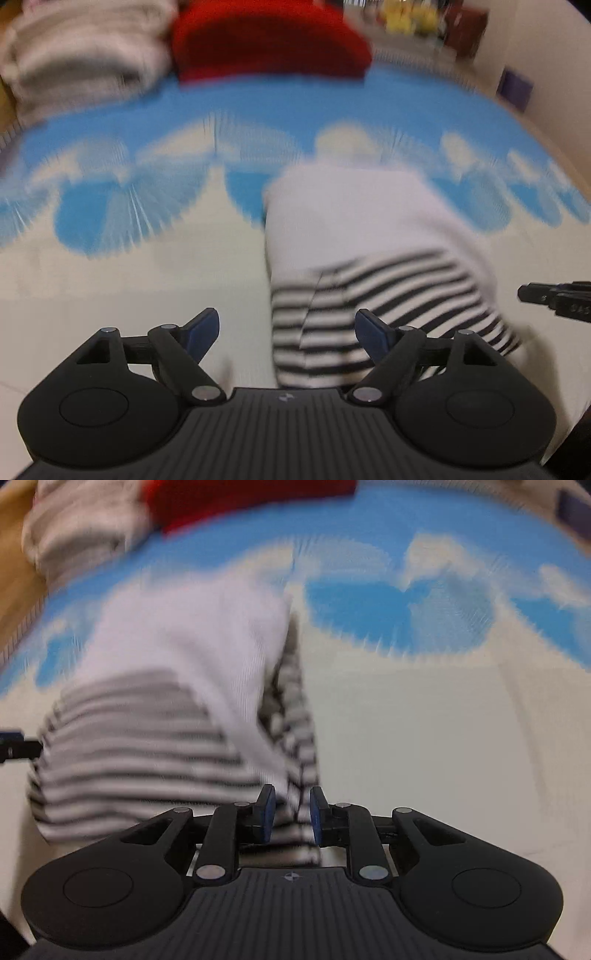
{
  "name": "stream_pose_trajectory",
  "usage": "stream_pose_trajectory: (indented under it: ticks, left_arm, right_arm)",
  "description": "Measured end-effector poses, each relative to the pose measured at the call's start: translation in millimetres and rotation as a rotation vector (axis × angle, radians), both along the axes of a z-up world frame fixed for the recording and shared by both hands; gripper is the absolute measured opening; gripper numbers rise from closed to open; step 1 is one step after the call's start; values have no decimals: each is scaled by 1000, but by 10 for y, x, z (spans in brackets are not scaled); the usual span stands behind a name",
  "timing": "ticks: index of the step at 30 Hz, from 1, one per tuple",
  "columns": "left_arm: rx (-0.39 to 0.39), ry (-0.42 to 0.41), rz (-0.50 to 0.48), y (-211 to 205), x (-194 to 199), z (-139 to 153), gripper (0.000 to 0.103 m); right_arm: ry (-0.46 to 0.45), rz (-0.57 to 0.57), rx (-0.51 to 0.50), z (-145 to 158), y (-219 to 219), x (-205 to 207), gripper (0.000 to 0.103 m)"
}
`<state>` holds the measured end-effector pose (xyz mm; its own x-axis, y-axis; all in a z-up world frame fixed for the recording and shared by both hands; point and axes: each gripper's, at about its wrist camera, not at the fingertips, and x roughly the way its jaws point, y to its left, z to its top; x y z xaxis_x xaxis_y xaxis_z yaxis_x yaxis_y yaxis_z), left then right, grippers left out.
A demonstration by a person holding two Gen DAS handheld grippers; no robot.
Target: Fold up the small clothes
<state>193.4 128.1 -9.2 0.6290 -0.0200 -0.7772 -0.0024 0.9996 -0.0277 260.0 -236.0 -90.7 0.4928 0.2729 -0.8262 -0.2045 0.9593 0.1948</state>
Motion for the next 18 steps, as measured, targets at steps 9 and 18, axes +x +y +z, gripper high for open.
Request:
stream_pose_trajectory:
  ticks: [9,18]
  left_arm:
    - [54,-311,14,-634,-1230,818,90]
    - [51,-233,45,-1146,-2156,303,103]
  right_arm:
    - [-427,-30,44,1132,-63,-1247,55]
    - [-407,-64,34,1026,-3,-2271,70]
